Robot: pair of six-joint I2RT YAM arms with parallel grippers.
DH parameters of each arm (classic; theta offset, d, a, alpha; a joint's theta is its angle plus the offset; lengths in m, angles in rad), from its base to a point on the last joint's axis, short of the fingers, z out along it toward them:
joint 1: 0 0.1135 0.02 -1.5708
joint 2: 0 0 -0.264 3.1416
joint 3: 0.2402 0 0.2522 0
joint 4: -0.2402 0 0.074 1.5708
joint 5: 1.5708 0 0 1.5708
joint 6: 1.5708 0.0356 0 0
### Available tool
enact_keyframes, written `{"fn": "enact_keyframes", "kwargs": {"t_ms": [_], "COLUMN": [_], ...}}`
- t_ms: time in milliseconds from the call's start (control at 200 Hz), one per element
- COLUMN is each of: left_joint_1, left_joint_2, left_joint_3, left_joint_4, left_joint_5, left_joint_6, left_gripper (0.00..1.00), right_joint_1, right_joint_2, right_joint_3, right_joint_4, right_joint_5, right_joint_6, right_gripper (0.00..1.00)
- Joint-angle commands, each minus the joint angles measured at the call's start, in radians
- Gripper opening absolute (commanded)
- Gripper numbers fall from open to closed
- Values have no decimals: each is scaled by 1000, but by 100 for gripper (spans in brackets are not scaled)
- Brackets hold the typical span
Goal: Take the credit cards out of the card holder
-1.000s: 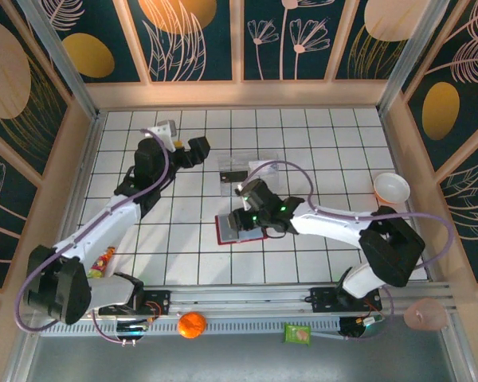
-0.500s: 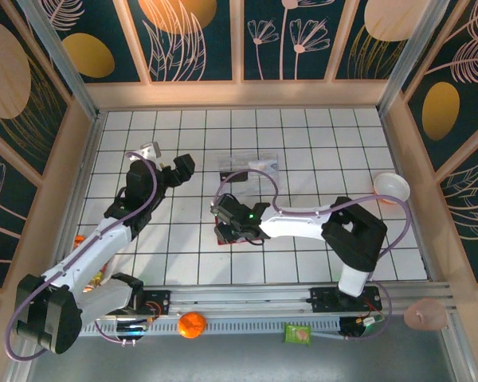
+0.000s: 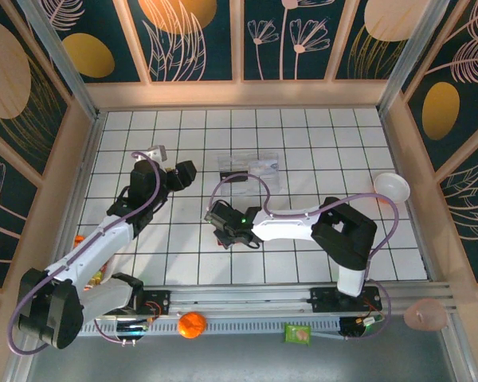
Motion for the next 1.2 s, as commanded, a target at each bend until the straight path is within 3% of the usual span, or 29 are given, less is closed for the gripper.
{"fn": "enact_keyframes", "kwargs": {"t_ms": [0,125,200,345,626,786,936,1191], "left_joint_1": [3,-42,-96,-171,-272,-273,-272,-271], "left_joint_2": [28,64,98,170,282,316,345,378], "left_joint_3": [-41,-77,-89,-129,-141,-146,-135,-120], "left_joint_4": [40,78,80,111,94,49,1,-5], "left_joint_5": [117,169,174,220,248,232,215,209], "left_joint_6": [-28,-61,-75,-108,-109,-93,-65,-48], "left_gripper": [70,40,27,21,0,0,0,0], "right_joint_1": [-12,-40,-70,-123,-128,-128,-128,-169], "right_joint_2": [-32,-128,-182,-235,-228,-236,-242,-347], "right_joint_3": [-46,-122,-174,-232,-253,-256,-264,-344], "right_joint_4": [50,185,258,342,348,316,224,107], "right_joint_5": [14,-45,-89,-183,-188,-186,-95,80], "right_joint_6": [32,62,105,192,256,280,347,465], "right_gripper": [0,0,0,0,0,0,0,38]}}
